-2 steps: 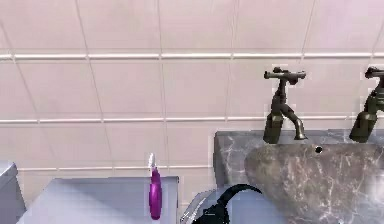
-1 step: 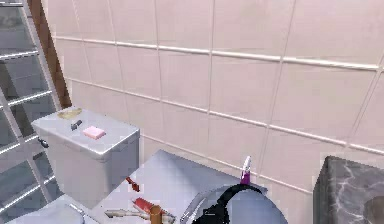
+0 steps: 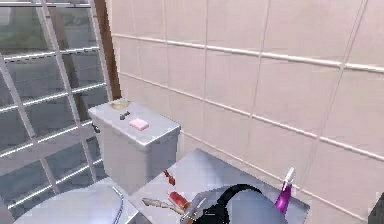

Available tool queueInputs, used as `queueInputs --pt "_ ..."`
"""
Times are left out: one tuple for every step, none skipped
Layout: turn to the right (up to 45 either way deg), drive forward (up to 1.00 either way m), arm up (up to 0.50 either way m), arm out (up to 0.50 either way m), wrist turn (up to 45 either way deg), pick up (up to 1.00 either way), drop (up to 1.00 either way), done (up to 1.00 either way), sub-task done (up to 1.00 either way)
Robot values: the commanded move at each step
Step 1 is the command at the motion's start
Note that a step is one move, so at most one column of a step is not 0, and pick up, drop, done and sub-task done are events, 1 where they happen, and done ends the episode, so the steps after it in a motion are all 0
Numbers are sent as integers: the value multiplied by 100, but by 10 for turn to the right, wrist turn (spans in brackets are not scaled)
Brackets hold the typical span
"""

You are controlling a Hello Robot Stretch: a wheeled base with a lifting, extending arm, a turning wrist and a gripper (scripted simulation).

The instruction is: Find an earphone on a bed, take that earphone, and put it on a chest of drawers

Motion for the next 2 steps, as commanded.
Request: queueInputs --pt "0 5 0 0 0 0 0 0 0" --pt "450 0 0 0 0 0 0 0 0"
